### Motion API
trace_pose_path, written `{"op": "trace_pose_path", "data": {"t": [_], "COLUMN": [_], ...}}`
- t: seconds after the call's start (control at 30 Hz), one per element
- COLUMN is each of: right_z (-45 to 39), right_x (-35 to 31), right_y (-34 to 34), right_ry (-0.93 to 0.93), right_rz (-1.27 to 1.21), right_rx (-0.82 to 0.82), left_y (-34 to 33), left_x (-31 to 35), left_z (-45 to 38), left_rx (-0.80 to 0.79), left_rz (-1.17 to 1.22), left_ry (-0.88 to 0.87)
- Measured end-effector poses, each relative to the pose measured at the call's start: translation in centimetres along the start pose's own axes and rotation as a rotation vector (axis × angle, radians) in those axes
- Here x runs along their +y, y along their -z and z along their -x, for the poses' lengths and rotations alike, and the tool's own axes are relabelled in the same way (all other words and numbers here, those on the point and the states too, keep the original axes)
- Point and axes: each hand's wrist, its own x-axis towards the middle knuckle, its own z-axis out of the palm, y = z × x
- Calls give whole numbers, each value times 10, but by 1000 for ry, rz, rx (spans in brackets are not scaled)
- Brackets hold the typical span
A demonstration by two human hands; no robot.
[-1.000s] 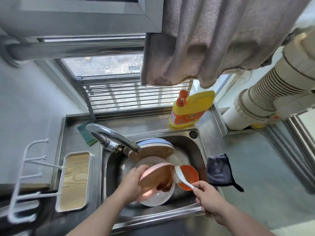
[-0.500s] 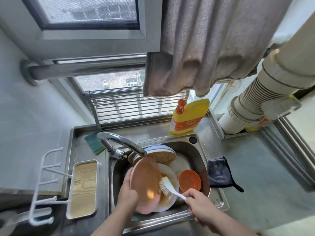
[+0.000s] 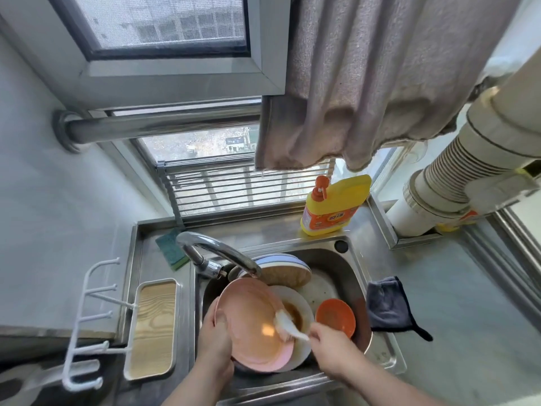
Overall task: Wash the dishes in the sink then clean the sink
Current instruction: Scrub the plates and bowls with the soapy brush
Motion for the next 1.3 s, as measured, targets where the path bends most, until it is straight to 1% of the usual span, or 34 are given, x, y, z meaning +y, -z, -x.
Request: {"op": "trace_pose_path", "data": {"t": [0.07,0.13,0.2,0.23,0.3,0.37,0.4,0.47,0.5,0.57,0.6,0.67,0.73,0.8,0.87,0.93,0.97,1.03,1.1,1.17,1.2,1.23,1.3], "right_z": [18,32,30,20,-2,-17,-17,-5,5,27,30,17,-5,-12,2,28,40,46,31,7,-4,-9,1], "right_x": [6,-11,-33,-39,-37,-14,0,20,21,4,-9,-36,-44,-24,8,18,10,-21,-55,-63,-53,-36,1], "right_y": [-25,-40,-41,-37,-21,-6,-5,-16,-26,-46,-52,-47,-26,-2,1,-14,-25,-40,-33,-10,2,10,7], "right_ry": [24,101,157,167,127,35,-3,-20,8,100,154,210,155,75,28,22,50,152,204,161,114,64,4], "right_rz": [-28,-120,-177,-187,-182,-204,-228,-262,-274,-291,-287,-311,-295,-228,-160,-155,-177,-196,-216,-189,-158,-121,-73], "right_rx": [-65,-123,-162,-155,-80,39,68,40,-8,-110,-119,-16,66,141,127,42,-14,-69,-45,45,105,123,92], "left_y": [3,5,4,1,-5,-7,-7,-7,-7,-8,-10,-17,-20,-17,-11,-9,-9,-14,-20,-24,-24,-21,-11], "left_x": [2,-12,-17,-13,-1,5,7,8,7,2,-1,-2,-3,-2,-1,1,0,-5,-5,1,4,6,6], "left_z": [1,-5,-4,-1,6,5,4,0,-1,0,3,13,20,15,6,0,0,6,16,25,26,21,8], "left_rx": [40,42,19,7,-14,-48,-59,-52,-37,-5,-10,-47,-71,-23,20,54,75,82,53,10,13,30,54], "left_rz": [-29,-56,-95,-96,-64,-20,-4,20,46,92,109,129,156,161,140,116,118,142,154,149,157,170,159], "left_ry": [-2,5,9,6,-10,-13,-8,14,30,73,98,125,112,113,101,81,74,88,110,86,73,68,40]}}
